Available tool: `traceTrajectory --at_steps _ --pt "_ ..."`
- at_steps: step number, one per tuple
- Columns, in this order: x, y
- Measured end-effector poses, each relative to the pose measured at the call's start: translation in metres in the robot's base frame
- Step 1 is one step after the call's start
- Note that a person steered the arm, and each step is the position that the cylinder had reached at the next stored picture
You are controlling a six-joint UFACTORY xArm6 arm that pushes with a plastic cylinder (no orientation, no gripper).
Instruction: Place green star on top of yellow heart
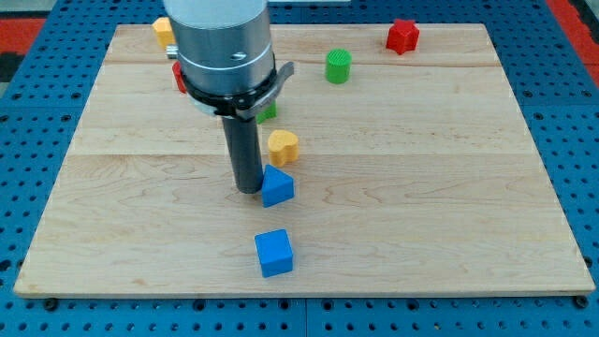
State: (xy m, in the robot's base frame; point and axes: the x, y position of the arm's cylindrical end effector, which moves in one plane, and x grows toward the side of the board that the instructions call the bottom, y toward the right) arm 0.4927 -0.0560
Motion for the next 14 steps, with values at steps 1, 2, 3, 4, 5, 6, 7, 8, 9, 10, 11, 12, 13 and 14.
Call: traceTrajectory --at_steps 1,2,3,4,5,6,7,8,9,10,11,12,13,14 --pt "-0.001 -0.011" --pt "-0.008 -0.056" --pt "-0.019 -0.073" --pt "-0.025 -0.079" --pt "-0.030 -0.084" --pt "-0.071 -0.125" --pt "-0.142 -0.166" --pt "-0.181 -0.171" --pt "-0.192 -0.176" --pt "-0.191 -0.196" --pt "-0.195 -0.224" --pt "-0.182 -0.183" --pt "-0.145 -0.183" --pt "-0.132 -0.127"
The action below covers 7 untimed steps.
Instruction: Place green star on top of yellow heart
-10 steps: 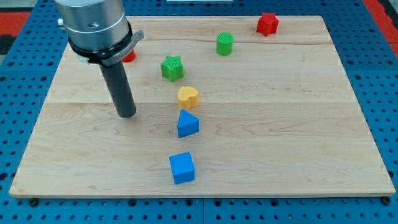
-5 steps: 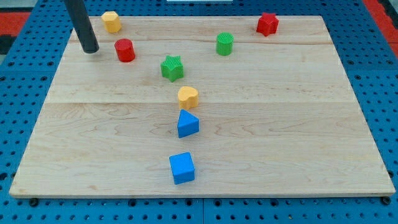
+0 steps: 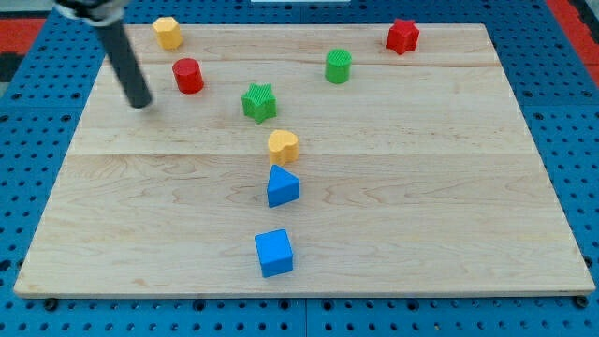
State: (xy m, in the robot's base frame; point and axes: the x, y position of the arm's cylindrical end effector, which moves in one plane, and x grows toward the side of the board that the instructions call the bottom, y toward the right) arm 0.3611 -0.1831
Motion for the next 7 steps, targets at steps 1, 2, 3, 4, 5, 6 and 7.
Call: traceTrajectory --at_steps 1,2,3,4,5,6,7 --pt "0.010 0.070" --pt "0.010 0.096" --pt "0.006 0.104" --pt "0.006 0.110" --pt "0.006 0.113" --pt "0.006 0.119" --pt "0.006 0.121"
